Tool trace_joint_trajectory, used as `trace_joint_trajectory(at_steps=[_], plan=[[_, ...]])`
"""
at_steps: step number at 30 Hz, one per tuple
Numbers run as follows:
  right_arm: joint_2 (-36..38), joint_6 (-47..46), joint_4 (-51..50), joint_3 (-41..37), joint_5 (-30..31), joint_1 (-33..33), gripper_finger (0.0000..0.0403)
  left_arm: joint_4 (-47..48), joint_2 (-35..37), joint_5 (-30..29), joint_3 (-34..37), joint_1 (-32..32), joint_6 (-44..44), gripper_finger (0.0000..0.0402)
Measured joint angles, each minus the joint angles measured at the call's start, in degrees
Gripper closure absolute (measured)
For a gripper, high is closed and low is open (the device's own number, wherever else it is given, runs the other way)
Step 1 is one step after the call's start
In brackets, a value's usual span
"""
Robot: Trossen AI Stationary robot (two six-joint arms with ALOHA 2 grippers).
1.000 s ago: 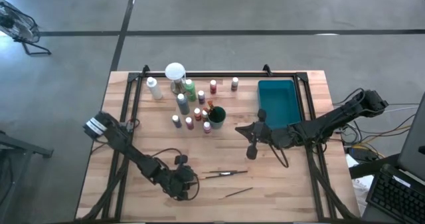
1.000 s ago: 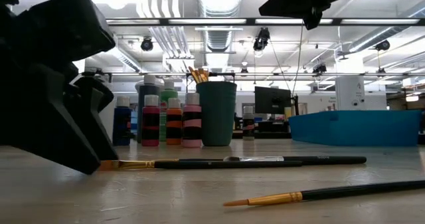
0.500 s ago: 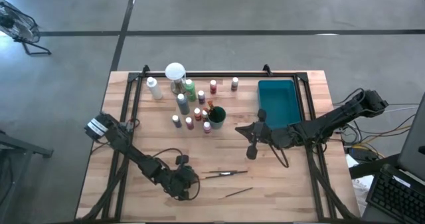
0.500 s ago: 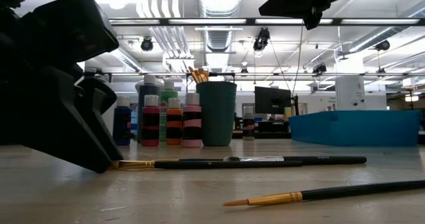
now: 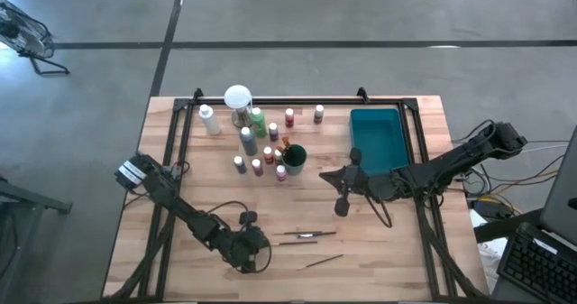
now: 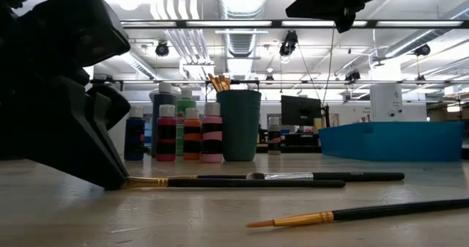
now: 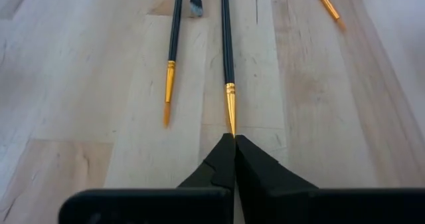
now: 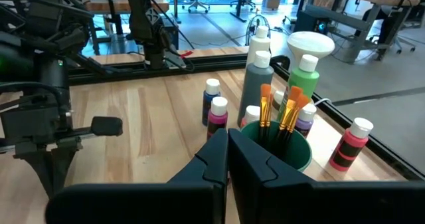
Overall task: Pick & Place Paint Supplies
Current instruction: Put the gold paint brush into the green cup
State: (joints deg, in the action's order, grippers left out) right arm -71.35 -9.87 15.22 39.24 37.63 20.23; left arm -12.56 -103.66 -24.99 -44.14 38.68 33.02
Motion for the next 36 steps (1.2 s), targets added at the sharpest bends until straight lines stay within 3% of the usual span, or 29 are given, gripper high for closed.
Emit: trace_joint_trajectory(at_steps=[12, 25, 32, 36], plan=[[0.0, 0.0, 0.0, 0.0, 0.0, 0.0, 0.0394, 6.1, 6.2, 1.1, -0.5, 0.0, -4.2, 0.04], [-3.9, -3.3, 0.1, 1.8, -6.9, 0.3, 0.039, 31.1, 14.8, 6.4, -7.2, -2.1, -7.8, 0.0401], [-10.7, -2.6, 0.2, 8.3, -13.6, 0.4, 0.0337, 50.0, 17.3, 8.2, -17.4, -4.5, -14.5, 0.0401], [-14.5, -1.2, 0.0, 12.4, -19.1, 0.4, 0.0296, 54.3, 18.7, 8.1, -22.2, -5.2, -20.8, 0.0401]])
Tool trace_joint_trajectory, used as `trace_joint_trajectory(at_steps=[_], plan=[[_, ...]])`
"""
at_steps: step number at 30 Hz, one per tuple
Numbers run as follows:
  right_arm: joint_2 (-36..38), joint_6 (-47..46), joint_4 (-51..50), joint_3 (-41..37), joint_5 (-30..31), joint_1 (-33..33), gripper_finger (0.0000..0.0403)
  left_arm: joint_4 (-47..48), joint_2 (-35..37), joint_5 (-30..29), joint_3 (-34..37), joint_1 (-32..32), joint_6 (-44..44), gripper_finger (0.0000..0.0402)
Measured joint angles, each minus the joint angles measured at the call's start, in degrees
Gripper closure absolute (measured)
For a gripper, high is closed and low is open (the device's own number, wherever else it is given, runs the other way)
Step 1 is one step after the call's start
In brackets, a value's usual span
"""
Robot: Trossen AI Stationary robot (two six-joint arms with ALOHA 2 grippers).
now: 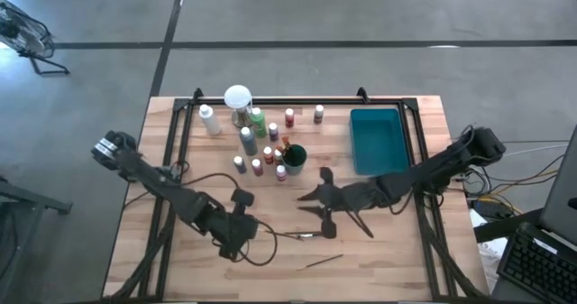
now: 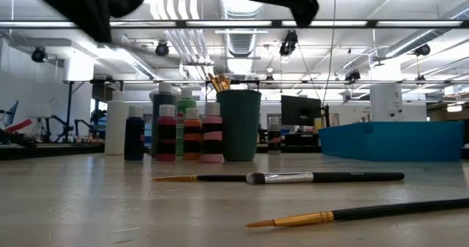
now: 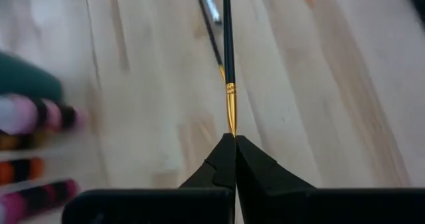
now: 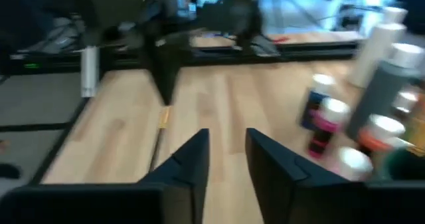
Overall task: Pick & Place Paint Supplies
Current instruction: Put the gold paint brush into the green cup
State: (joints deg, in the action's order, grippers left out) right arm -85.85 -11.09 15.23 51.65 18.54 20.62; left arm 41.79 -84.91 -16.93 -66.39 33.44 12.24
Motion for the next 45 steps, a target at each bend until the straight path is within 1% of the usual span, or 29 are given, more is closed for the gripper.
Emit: trace_joint_trajectory(at_steps=[3, 7, 8, 12, 14, 16, 20, 25, 30, 36, 39, 45], plan=[[-1.9, 0.5, 0.1, 2.6, -4.8, -0.7, 0.0269, 3.5, 0.9, -0.7, -2.9, 0.0, -6.4, 0.0401], [-4.0, -3.3, 0.1, 5.1, -15.0, -3.0, 0.0244, 6.9, 1.5, -3.5, -5.4, 0.0, -15.3, 0.0401], [-4.3, -4.6, -0.2, 5.3, -16.7, -3.6, 0.0239, 7.3, 1.6, -3.9, -5.7, 0.0, -17.5, 0.0401], [-6.3, -10.0, -0.4, 6.5, -23.3, -6.1, 0.0224, 7.7, 1.5, -5.1, -6.0, 0.0, -28.8, 0.0401], [-7.8, -12.8, 0.0, 7.4, -26.8, -7.4, 0.022, 8.0, 1.5, -6.5, -6.1, 0.0, -33.3, 0.0401], [-9.2, -15.6, -0.5, 7.9, -29.0, -8.4, 0.0218, 8.2, 1.5, -8.1, -6.0, 0.0, -37.5, 0.0401], [-11.9, -19.8, -0.4, 9.8, -30.0, -9.7, 0.0223, 9.5, 1.4, -12.7, -6.0, 0.0, -44.0, 0.0401], [-13.9, -20.5, -0.5, 12.0, -30.9, -10.8, 0.0229, 9.5, 1.4, -15.1, -6.4, -0.1, -48.1, 0.0401], [-15.6, -20.5, -3.7, 13.9, -31.1, -11.2, 0.0216, 9.6, 1.4, -17.0, -6.4, -0.1, -50.0, 0.0401], [-17.2, -20.4, -3.3, 15.4, -31.7, -11.3, 0.0202, 9.6, 1.5, -18.8, -6.6, -0.1, -50.9, 0.0401], [-17.5, -20.4, -3.4, 15.7, -31.7, -11.3, 0.0206, 9.3, 1.5, -19.7, -6.6, -0.2, -51.5, 0.0401], [-17.9, -20.2, -2.8, 15.7, -31.7, -11.3, 0.0226, 8.2, 1.5, -22.0, -6.7, -0.6, -54.2, 0.0401]])
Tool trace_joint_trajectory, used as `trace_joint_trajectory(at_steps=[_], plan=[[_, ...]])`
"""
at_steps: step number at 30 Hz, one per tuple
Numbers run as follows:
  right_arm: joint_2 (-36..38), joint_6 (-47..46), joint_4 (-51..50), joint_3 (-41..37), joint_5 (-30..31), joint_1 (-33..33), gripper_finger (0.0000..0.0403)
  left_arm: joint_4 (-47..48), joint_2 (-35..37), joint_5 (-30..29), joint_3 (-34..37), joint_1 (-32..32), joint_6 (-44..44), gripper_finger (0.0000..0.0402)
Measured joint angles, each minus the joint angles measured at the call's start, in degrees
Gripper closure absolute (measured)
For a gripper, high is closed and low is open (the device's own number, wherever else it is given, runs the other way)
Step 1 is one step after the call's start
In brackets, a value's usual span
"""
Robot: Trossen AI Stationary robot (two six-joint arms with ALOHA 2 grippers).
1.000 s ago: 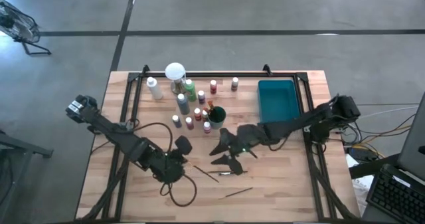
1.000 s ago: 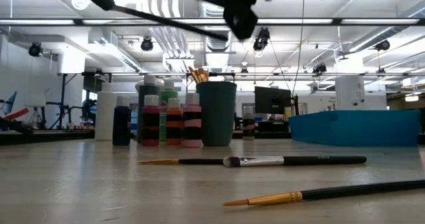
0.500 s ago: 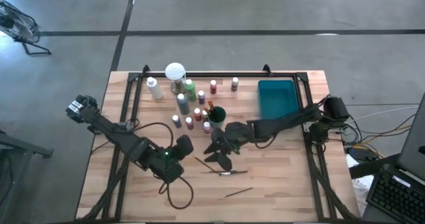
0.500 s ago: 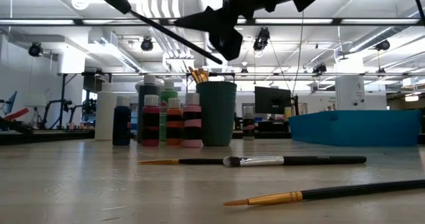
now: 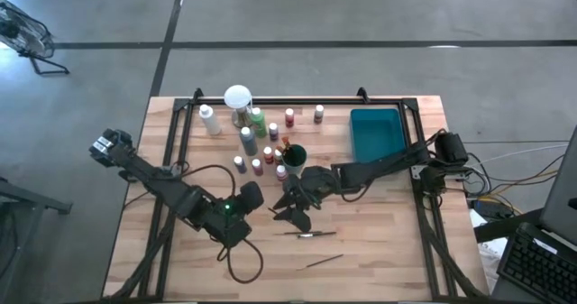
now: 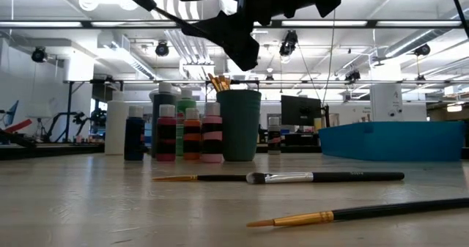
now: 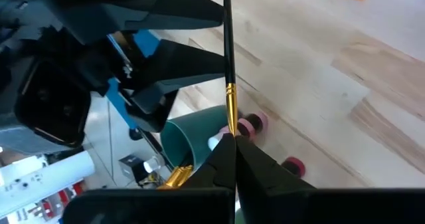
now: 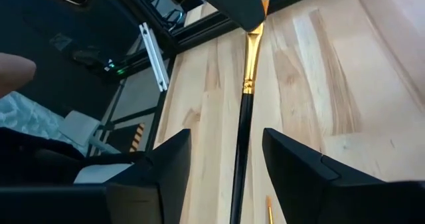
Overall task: Pick & Place Paint Supplies
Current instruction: Put the gold paint brush into the green cup
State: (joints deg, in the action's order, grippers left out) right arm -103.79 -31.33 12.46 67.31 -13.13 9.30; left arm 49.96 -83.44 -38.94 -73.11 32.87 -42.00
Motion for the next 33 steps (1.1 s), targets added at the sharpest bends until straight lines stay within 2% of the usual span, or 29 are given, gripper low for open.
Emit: trace_joint_trajectory(at_steps=[6, 13, 21, 26, 33], plan=[[0.0, 0.3, 0.2, 0.0, 0.9, 0.0, 0.0248, -3.8, 0.0, 0.0, -0.1, -0.4, -3.7, 0.0401], [0.0, 1.5, 0.2, 0.0, 1.1, 0.0, 0.0284, -4.1, 0.0, 0.0, -0.1, -0.8, -4.3, 0.0402], [0.0, 3.1, 0.0, -0.1, 1.5, 0.0, 0.0379, -4.4, 0.0, 0.8, 0.0, -0.8, -4.0, 0.0402], [0.0, 3.6, 0.0, -0.1, 1.3, 0.0, 0.0387, -4.3, 0.0, 0.9, 0.0, -0.7, -3.7, 0.0399], [0.1, 4.0, 0.0, -0.1, 1.1, 0.1, 0.0388, -6.8, 0.0, 0.8, 0.2, -0.5, -1.9, 0.0358]])
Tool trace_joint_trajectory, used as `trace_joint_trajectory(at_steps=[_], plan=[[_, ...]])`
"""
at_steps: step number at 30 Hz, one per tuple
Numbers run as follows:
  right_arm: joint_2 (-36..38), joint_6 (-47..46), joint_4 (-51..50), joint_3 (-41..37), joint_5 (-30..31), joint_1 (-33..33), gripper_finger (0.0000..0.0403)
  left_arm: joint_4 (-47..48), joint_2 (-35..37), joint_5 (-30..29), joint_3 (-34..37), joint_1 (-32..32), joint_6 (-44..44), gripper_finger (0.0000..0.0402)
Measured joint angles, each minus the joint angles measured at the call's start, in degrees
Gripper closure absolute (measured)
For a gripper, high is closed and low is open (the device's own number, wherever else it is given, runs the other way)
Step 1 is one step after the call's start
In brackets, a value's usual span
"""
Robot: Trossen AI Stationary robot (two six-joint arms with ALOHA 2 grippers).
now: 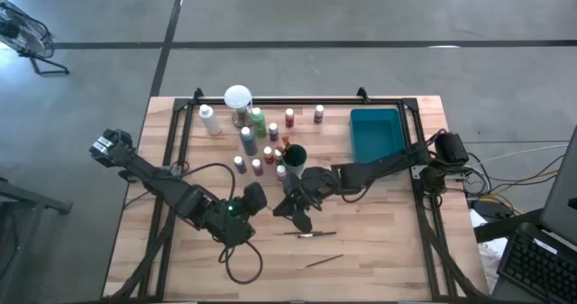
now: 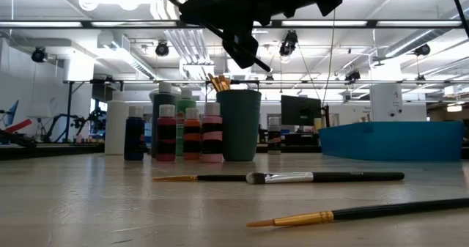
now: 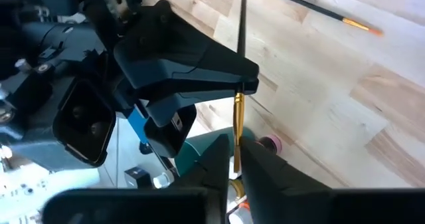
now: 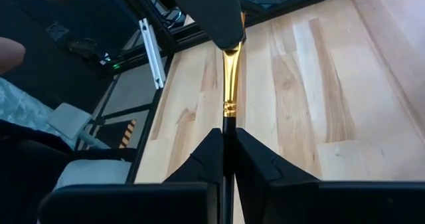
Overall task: Pick & Place Paint Supplies
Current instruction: Put the gold paint brush into the green cup
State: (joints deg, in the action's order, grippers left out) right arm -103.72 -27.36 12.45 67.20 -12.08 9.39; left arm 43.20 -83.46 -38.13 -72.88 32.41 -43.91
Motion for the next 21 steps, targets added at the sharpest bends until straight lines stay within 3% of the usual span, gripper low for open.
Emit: trace_joint_trajectory(at_steps=[8, 15, 18, 21], plan=[[1.2, 1.1, -6.1, -0.1, 1.2, 0.0, 0.0389, 0.5, 0.2, -0.6, 0.0, 0.1, 16.0, 0.0292], [7.8, 5.3, -12.3, -3.0, 17.0, 0.5, 0.039, 7.6, 2.5, -1.8, 0.6, 0.5, 33.4, 0.0259], [12.0, 9.5, -5.4, -6.7, 25.7, 0.6, 0.039, 7.2, 4.6, -2.5, 3.1, 0.7, 38.2, 0.026], [15.0, 15.2, 10.2, -12.6, 30.2, 0.0, 0.039, 2.5, 6.8, -3.5, 7.0, 0.7, 40.6, 0.026]])
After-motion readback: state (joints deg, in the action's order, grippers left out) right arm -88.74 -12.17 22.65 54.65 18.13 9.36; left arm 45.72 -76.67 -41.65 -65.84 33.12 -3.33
